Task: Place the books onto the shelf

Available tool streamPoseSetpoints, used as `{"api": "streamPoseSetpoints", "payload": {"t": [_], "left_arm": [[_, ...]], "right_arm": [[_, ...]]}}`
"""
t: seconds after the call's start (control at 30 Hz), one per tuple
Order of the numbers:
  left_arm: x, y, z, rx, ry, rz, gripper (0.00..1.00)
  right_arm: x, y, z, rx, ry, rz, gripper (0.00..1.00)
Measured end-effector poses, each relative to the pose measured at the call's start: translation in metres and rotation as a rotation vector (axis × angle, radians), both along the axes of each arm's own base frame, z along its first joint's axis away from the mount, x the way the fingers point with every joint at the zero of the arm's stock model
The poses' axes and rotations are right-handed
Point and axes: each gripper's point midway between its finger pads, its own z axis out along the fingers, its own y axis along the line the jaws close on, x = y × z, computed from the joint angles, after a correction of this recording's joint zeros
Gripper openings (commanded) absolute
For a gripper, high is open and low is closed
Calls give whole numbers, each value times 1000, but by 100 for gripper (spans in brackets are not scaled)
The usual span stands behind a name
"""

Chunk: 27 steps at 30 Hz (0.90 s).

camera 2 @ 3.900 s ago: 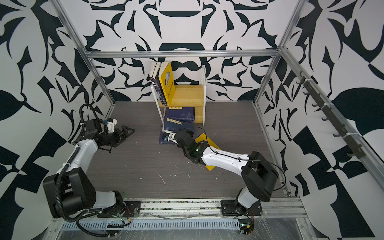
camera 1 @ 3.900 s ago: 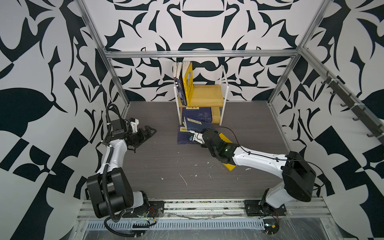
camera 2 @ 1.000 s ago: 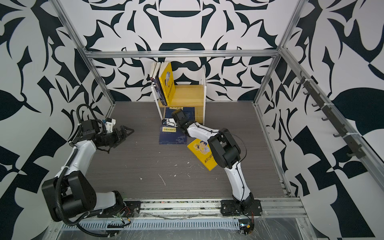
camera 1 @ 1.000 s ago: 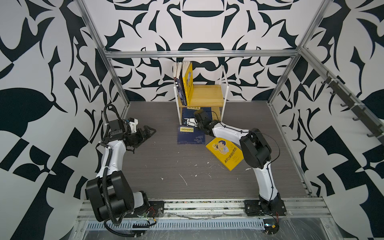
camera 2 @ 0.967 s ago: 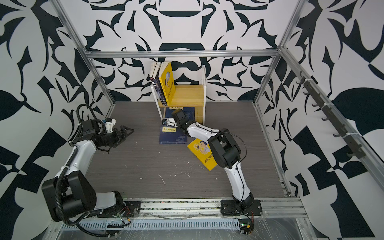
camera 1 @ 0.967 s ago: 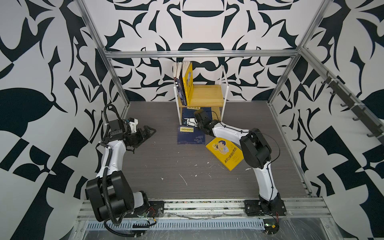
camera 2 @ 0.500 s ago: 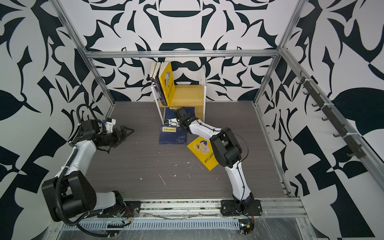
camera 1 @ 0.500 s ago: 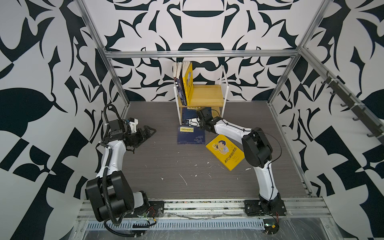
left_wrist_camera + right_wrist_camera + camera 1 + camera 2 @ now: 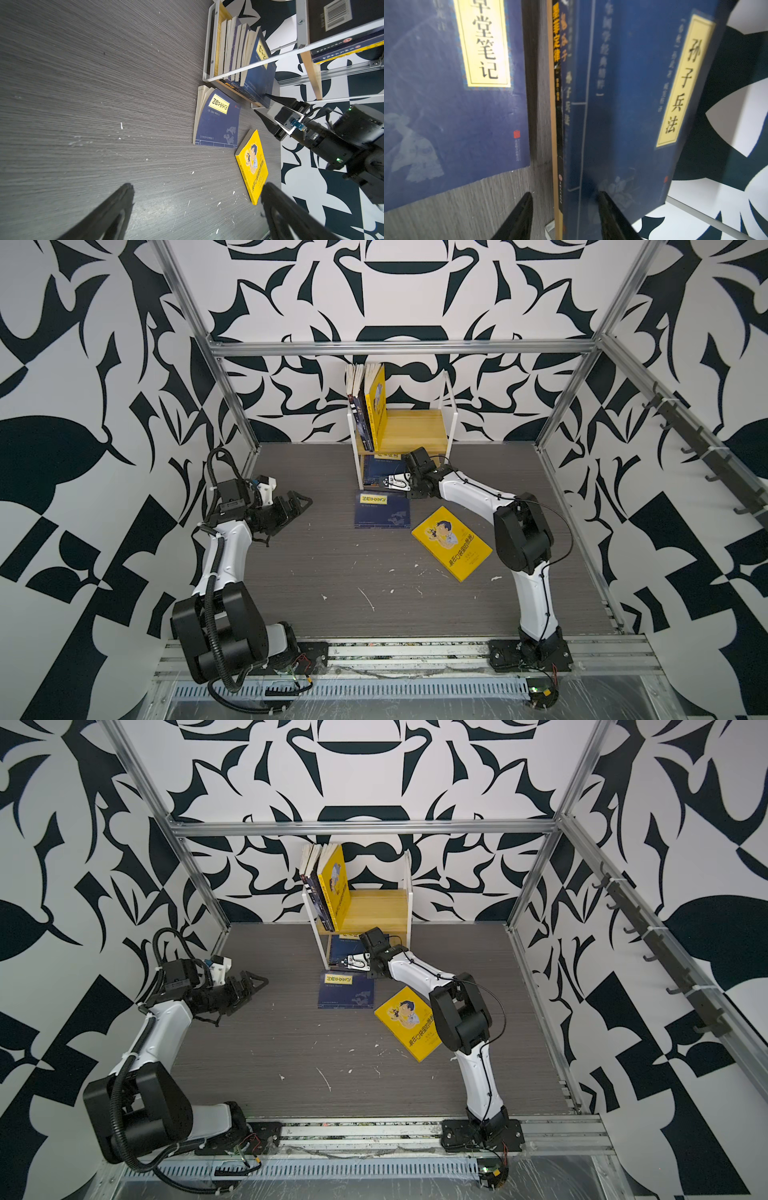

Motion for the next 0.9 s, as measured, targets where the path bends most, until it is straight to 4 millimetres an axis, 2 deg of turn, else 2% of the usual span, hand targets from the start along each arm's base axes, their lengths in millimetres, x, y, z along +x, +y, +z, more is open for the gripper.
{"api": "streamPoseSetpoints", "payload": {"t": [0.2, 0.47, 0.9], "left_arm": [[0, 0, 2, 2, -5, 0, 100], [-1, 0, 4, 4, -12, 0, 100], [-1, 0, 4, 4, -13, 0, 100]], "right_arm": [[12, 5, 17, 46, -36, -22, 47], [15, 6, 12, 59, -29, -40, 46], [23, 9, 19, 85, -47, -53, 43]]}}
